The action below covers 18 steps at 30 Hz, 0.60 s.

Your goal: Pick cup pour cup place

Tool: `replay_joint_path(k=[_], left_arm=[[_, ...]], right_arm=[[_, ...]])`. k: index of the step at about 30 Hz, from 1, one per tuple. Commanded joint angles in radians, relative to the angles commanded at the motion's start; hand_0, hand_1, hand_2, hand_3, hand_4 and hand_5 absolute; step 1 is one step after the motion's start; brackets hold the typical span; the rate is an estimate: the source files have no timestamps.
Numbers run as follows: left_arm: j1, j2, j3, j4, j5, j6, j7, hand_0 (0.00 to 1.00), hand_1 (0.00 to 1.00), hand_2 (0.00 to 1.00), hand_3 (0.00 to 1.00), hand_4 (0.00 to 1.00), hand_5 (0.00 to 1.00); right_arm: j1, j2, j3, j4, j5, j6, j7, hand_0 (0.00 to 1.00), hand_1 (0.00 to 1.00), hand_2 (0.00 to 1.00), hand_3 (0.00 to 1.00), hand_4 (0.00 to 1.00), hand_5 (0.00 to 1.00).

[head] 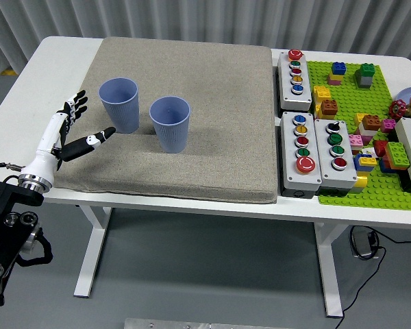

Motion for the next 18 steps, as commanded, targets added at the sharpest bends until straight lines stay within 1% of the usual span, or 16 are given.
replay_joint_path(k=[1, 5, 8, 9, 10, 15, 16, 18], left_arm=[[-0.001, 0.0, 0.0, 0.001, 0.0, 0.0, 0.0, 0.964, 0.957, 0.998, 0.998, 0.922, 0.235], [-0.028, 0.01, 0.011, 0.035, -0.004, -0.002, 0.001, 0.969, 0.961, 0.998, 0.998, 0.929, 0.243], [-0.06, 0.019, 0.022, 0.067, -0.013, -0.006, 0.001, 0.969, 0.961, 0.998, 0.998, 0.929, 0.243], [-0.063, 0.02, 0.023, 0.07, -0.014, -0.006, 0.001, 0.969, 0.961, 0.998, 0.998, 0.929, 0.243], [-0.076, 0.021, 0.027, 0.086, -0.018, -0.007, 0.0, 0.971, 0.961, 0.998, 0.998, 0.937, 0.262], [-0.118, 0.02, 0.043, 0.141, -0.034, -0.017, -0.001, 0.971, 0.961, 0.998, 0.998, 0.937, 0.262], [-0.128, 0.02, 0.047, 0.153, -0.043, -0.021, -0.001, 0.973, 0.959, 0.998, 0.998, 0.937, 0.282], [-0.148, 0.022, 0.056, 0.178, -0.061, -0.027, -0.001, 0.973, 0.959, 0.998, 0.998, 0.937, 0.282]], right_arm=[[0.0, 0.0, 0.0, 0.0, 0.0, 0.0, 0.0, 0.694, 0.66, 0.603, 0.595, 0.002, 0.283], [0.0, 0.0, -0.003, 0.0, 0.0, -0.001, 0.0, 0.694, 0.66, 0.603, 0.595, 0.002, 0.283], [0.003, -0.001, -0.01, -0.001, 0.0, -0.003, -0.001, 0.694, 0.66, 0.603, 0.595, 0.002, 0.283], [0.003, -0.001, -0.01, -0.002, 0.0, -0.003, -0.001, 0.694, 0.66, 0.603, 0.595, 0.002, 0.283], [0.004, -0.001, -0.013, -0.002, 0.0, -0.003, -0.001, 0.694, 0.66, 0.603, 0.595, 0.002, 0.282], [0.011, -0.002, -0.018, -0.003, 0.0, -0.004, -0.002, 0.694, 0.66, 0.603, 0.595, 0.002, 0.282], [0.013, -0.002, -0.019, -0.003, 0.0, -0.004, -0.002, 0.694, 0.66, 0.603, 0.595, 0.002, 0.281], [0.015, -0.001, -0.021, -0.003, 0.0, -0.005, -0.002, 0.694, 0.66, 0.603, 0.595, 0.002, 0.281]])
